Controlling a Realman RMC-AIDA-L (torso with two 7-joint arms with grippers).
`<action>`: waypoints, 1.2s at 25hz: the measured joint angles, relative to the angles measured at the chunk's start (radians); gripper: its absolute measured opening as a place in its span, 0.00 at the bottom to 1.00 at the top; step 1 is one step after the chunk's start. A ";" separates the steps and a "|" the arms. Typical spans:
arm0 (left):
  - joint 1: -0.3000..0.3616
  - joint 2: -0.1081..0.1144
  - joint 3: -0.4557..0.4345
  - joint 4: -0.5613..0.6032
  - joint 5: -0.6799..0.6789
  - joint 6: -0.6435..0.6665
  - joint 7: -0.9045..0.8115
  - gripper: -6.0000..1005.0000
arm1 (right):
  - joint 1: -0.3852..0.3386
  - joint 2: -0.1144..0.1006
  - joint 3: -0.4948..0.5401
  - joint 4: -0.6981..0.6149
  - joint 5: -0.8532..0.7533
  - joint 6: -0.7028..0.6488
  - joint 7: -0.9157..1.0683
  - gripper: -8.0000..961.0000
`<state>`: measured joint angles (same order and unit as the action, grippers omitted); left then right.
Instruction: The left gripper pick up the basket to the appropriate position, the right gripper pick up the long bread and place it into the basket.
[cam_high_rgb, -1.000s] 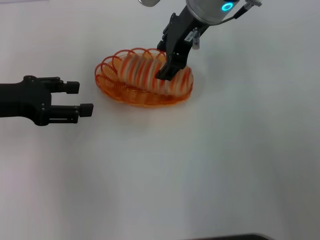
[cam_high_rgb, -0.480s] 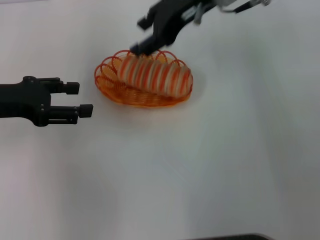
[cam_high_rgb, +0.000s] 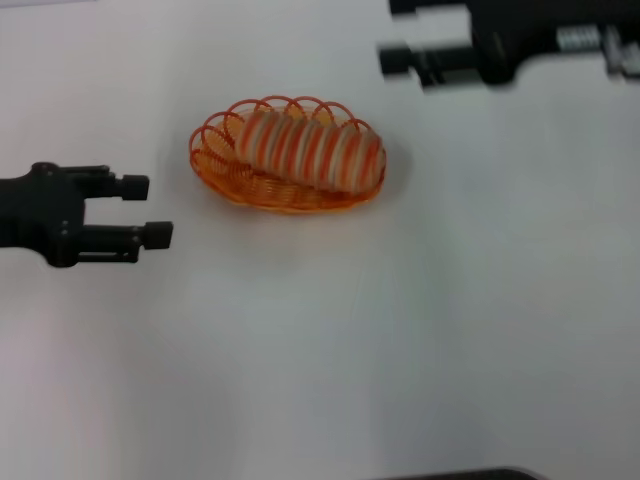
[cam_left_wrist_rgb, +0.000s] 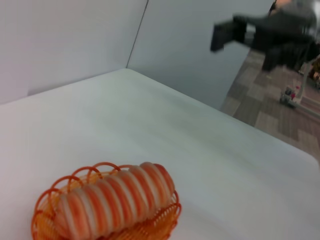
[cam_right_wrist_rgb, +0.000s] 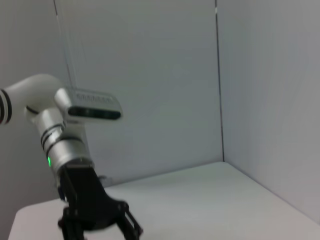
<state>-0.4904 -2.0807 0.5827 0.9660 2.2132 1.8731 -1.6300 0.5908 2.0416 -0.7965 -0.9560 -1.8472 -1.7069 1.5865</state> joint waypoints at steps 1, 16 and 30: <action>0.006 0.003 -0.011 0.002 0.002 0.014 0.000 0.76 | -0.038 0.004 0.000 0.001 0.003 -0.007 -0.034 0.80; 0.155 -0.008 -0.069 0.089 0.026 0.104 0.002 0.76 | -0.276 0.042 0.011 0.016 -0.147 -0.073 -0.332 0.82; 0.213 -0.038 -0.107 0.080 0.043 0.114 0.004 0.76 | -0.285 0.038 0.041 0.017 -0.215 -0.083 -0.367 0.82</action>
<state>-0.2778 -2.1185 0.4755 1.0462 2.2565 1.9872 -1.6256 0.3054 2.0801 -0.7551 -0.9387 -2.0626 -1.7903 1.2197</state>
